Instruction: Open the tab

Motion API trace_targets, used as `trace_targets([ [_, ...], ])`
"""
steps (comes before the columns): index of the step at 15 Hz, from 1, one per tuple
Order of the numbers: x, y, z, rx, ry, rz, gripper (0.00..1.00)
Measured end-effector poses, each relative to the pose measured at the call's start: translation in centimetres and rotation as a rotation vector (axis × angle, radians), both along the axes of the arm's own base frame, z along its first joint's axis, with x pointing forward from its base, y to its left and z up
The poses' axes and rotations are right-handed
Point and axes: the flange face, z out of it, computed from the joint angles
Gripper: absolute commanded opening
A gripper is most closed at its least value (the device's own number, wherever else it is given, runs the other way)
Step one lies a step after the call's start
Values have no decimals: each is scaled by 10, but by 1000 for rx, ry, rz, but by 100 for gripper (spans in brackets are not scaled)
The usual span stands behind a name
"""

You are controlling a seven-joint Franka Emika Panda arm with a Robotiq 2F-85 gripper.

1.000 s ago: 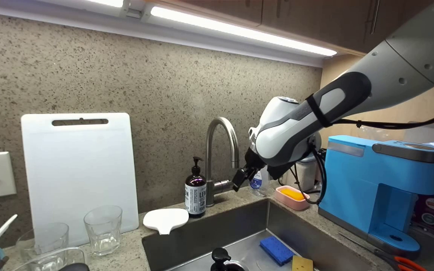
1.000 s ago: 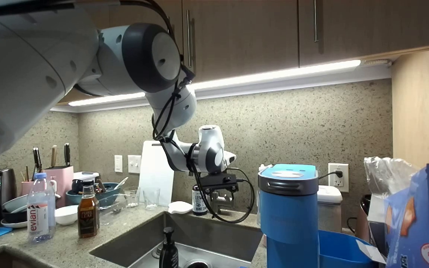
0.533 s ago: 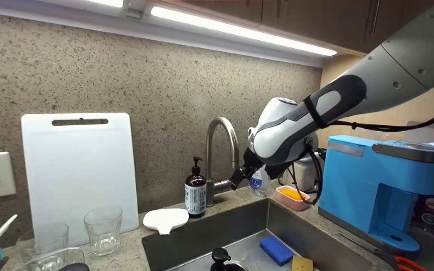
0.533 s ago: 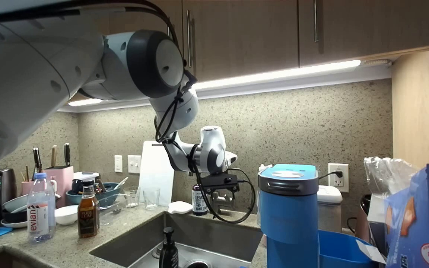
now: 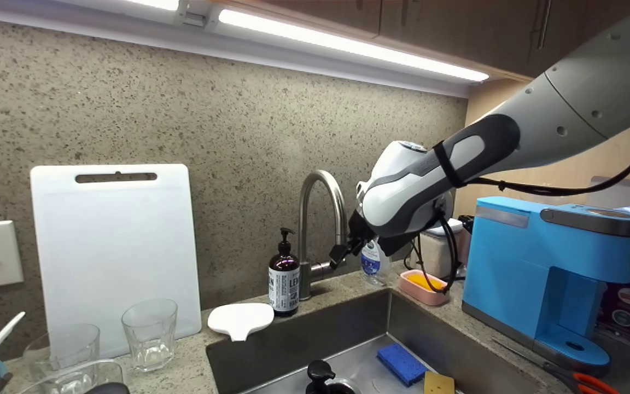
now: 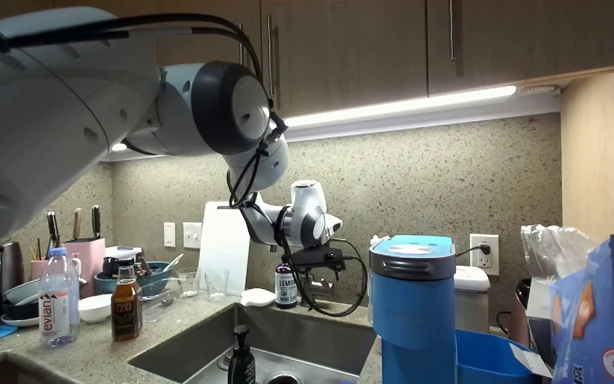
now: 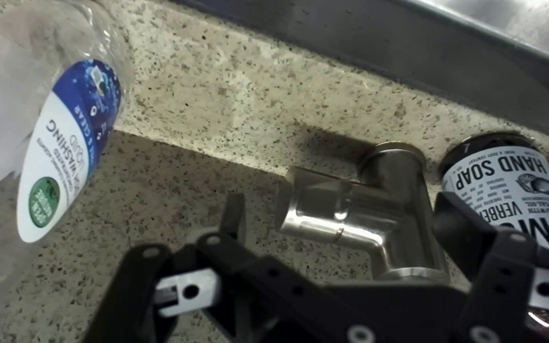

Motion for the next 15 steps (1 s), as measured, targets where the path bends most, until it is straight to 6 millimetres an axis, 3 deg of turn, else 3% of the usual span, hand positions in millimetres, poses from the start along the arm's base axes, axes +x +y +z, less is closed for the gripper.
trace_targets([
  [15,3,0,1,0,-10,-1,100],
])
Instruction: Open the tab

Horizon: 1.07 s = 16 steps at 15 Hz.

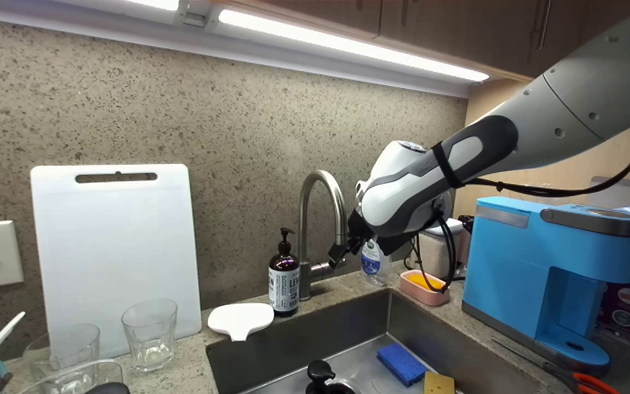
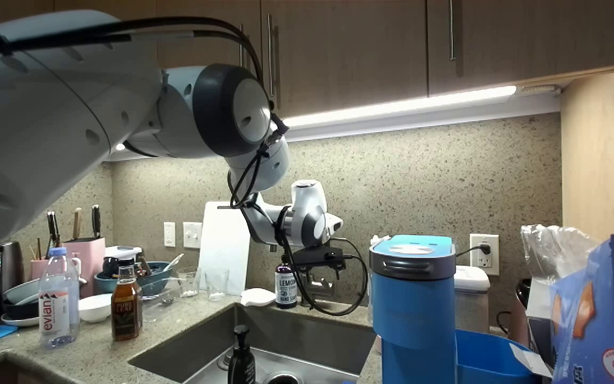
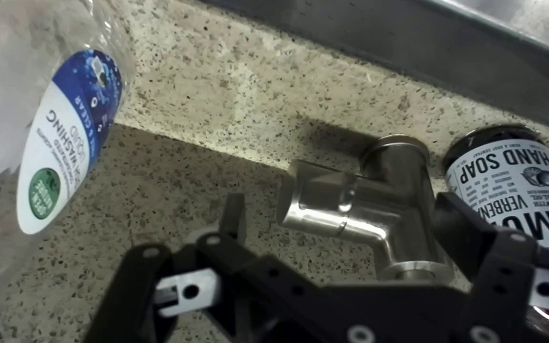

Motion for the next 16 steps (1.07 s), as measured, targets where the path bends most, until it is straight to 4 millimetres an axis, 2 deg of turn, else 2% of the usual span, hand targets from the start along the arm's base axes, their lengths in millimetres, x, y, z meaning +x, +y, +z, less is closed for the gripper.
trace_targets([
  [16,1,-12,0,-9,-1,-24,100],
])
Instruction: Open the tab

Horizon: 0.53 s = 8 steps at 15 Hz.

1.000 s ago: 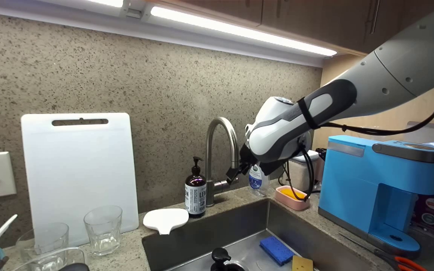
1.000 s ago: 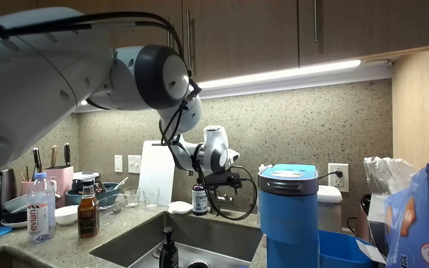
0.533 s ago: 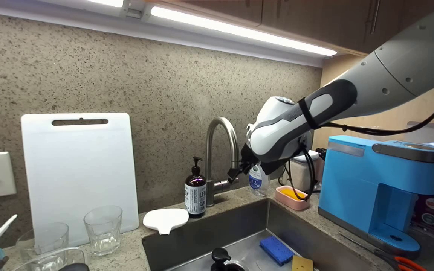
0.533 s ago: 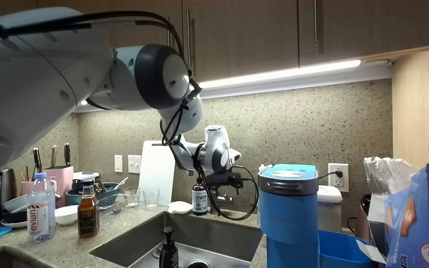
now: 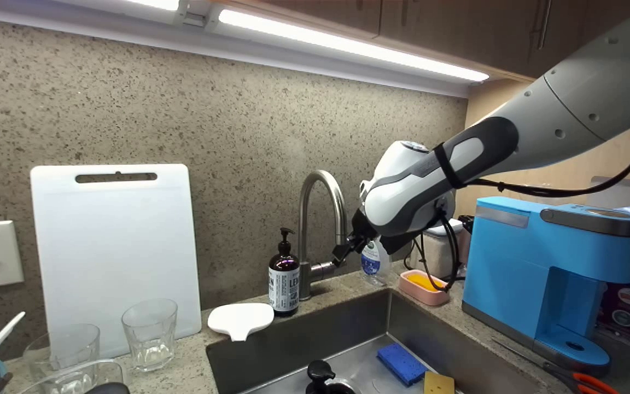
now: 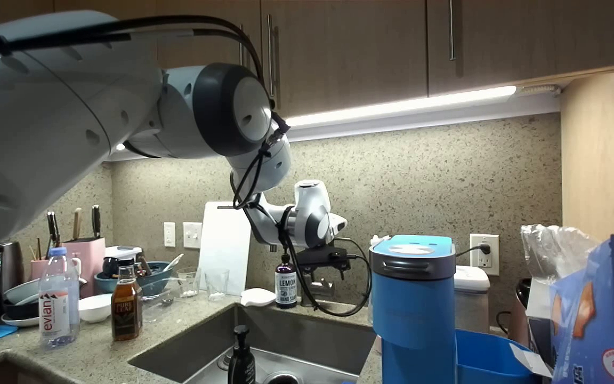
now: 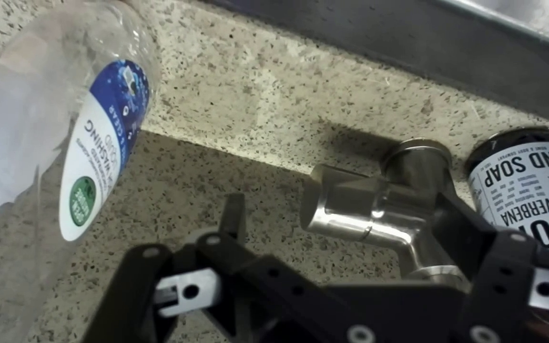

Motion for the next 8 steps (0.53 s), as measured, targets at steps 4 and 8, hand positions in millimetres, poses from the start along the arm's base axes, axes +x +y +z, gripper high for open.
trace_targets([
  [4,0,-2,0,-3,0,-3,100],
  [8,1,-9,2,-15,-15,-11,100],
])
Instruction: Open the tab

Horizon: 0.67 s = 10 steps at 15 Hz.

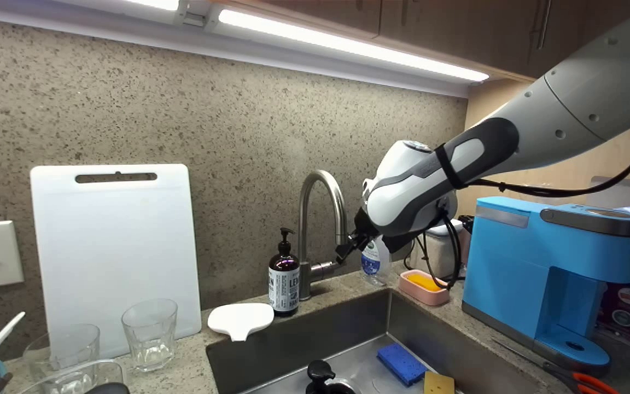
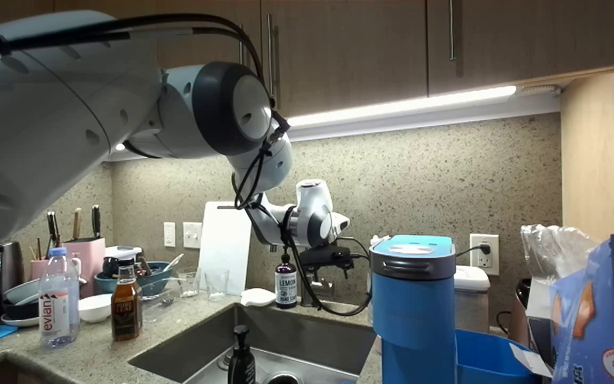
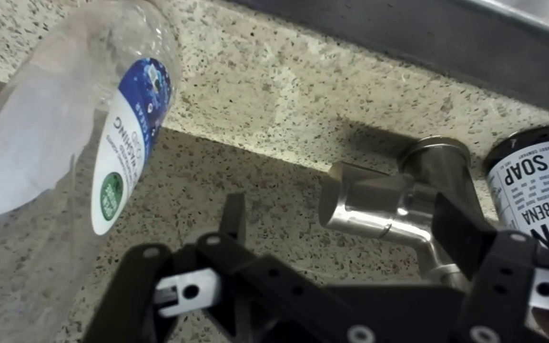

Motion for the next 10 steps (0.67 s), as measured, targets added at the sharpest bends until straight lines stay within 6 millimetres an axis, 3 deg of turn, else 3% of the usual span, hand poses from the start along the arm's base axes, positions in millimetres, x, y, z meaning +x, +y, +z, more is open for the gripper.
trace_targets([
  [10,1,-3,0,-9,-19,-17,100],
])
